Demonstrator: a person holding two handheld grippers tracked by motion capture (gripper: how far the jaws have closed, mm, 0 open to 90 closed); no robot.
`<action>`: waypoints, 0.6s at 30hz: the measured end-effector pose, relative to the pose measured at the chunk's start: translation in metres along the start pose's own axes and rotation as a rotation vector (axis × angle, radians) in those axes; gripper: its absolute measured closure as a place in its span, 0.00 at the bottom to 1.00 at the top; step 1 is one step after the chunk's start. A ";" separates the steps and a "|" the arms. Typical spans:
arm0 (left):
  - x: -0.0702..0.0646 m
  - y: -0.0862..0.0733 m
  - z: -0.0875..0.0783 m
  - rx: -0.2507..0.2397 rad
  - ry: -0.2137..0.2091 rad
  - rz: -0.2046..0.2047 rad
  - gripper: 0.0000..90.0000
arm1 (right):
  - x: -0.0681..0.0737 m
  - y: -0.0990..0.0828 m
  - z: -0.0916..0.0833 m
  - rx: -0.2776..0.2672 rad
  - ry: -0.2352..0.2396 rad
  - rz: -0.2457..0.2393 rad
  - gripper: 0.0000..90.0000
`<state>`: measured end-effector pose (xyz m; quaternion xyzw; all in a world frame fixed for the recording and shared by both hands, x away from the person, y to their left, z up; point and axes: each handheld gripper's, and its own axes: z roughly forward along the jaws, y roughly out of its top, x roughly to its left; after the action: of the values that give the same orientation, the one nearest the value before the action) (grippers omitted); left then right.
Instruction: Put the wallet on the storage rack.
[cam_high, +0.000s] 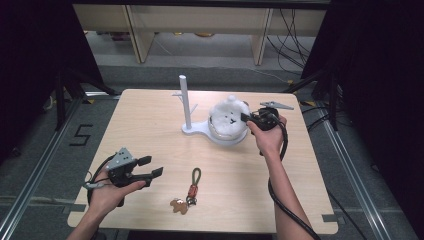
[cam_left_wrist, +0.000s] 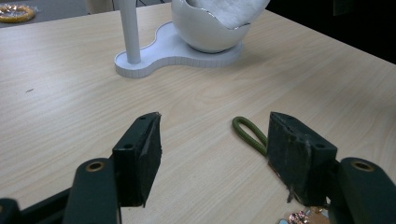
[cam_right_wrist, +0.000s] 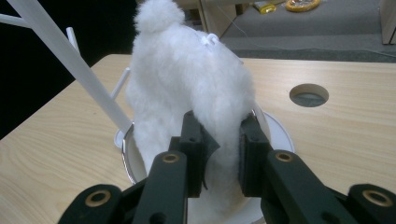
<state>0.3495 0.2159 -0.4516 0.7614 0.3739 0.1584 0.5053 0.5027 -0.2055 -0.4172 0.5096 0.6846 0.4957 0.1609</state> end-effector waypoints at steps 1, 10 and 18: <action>0.000 0.000 0.000 0.000 0.000 0.000 0.39 | 0.000 0.000 0.000 0.000 0.000 0.000 0.85; -0.003 0.001 0.003 0.000 -0.003 -0.007 0.39 | -0.004 -0.005 0.006 0.007 -0.023 -0.020 0.84; -0.007 0.005 0.012 0.022 -0.028 0.015 0.38 | -0.005 -0.008 0.011 0.012 -0.054 -0.038 0.81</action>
<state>0.3539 0.2019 -0.4510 0.7718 0.3629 0.1473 0.5009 0.5081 -0.2036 -0.4306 0.5106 0.6926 0.4746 0.1855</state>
